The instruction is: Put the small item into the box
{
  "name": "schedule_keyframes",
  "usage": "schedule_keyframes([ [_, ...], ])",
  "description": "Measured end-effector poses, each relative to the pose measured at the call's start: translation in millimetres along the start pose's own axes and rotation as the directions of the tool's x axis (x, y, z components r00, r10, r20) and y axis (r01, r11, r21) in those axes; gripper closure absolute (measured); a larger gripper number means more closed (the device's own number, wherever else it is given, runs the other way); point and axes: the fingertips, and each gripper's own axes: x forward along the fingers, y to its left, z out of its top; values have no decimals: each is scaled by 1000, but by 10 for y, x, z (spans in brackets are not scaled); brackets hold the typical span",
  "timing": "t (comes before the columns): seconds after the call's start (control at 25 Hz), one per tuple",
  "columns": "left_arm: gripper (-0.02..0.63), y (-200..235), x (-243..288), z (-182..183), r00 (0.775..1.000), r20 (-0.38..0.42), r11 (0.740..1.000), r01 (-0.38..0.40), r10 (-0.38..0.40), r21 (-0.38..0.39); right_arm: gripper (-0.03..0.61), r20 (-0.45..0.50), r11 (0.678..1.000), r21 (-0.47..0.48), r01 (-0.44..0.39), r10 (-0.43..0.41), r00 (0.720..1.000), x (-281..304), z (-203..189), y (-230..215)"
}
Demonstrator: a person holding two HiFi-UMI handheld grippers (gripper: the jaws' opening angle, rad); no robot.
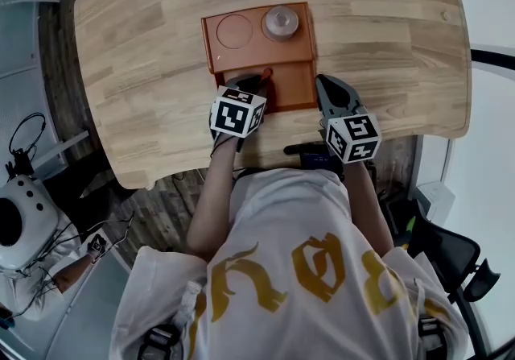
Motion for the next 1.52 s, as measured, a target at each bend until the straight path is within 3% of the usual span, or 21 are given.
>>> schedule_keyframes([
  [0.96,555,-57,174,-117,995,-99,999,14,-10,47,566,-14,1000,-10,-26,26,1000,11,-14,-8],
  [1.52,534,-118,60,-10,999,-38,998,20,-19,51,567,6,998,-67,-8,8,1000,-72,142,-2],
])
